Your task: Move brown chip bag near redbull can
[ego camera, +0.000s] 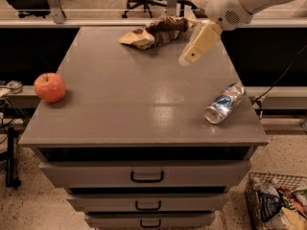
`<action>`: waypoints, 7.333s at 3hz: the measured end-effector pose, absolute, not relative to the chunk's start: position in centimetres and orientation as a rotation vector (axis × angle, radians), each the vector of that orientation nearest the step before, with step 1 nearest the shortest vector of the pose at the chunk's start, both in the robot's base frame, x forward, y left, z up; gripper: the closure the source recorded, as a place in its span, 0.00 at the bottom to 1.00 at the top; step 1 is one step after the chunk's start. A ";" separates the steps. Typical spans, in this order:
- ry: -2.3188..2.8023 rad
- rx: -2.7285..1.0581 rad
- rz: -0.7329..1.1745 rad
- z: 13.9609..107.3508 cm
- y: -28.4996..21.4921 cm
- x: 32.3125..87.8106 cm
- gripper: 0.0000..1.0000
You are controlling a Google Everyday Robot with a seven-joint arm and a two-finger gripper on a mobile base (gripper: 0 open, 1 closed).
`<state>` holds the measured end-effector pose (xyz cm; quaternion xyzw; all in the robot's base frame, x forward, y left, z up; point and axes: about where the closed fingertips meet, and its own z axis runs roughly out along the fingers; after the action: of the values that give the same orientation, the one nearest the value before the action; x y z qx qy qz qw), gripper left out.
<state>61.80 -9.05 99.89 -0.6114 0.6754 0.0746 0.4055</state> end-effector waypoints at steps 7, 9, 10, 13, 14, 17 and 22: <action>1.666 -1.431 -0.001 92.5 -3.5 83.6 0.00; 1.691 -1.503 -0.024 90.6 -1.8 85.4 0.00; 1.699 -1.530 -0.016 89.8 -0.7 86.0 0.00; 1.685 -1.537 0.006 89.9 0.1 86.6 0.65; 1.682 -1.529 0.002 90.3 -0.3 86.5 0.88; 1.609 -1.576 -0.104 96.0 -1.8 82.2 1.00; 1.895 -1.564 -0.248 97.3 -0.5 70.4 1.00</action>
Offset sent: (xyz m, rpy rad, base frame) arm 0.1482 0.0338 0.0126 0.2600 -0.2783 -0.1019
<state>70.38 -0.48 97.34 -0.5980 0.7243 -0.0948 0.3298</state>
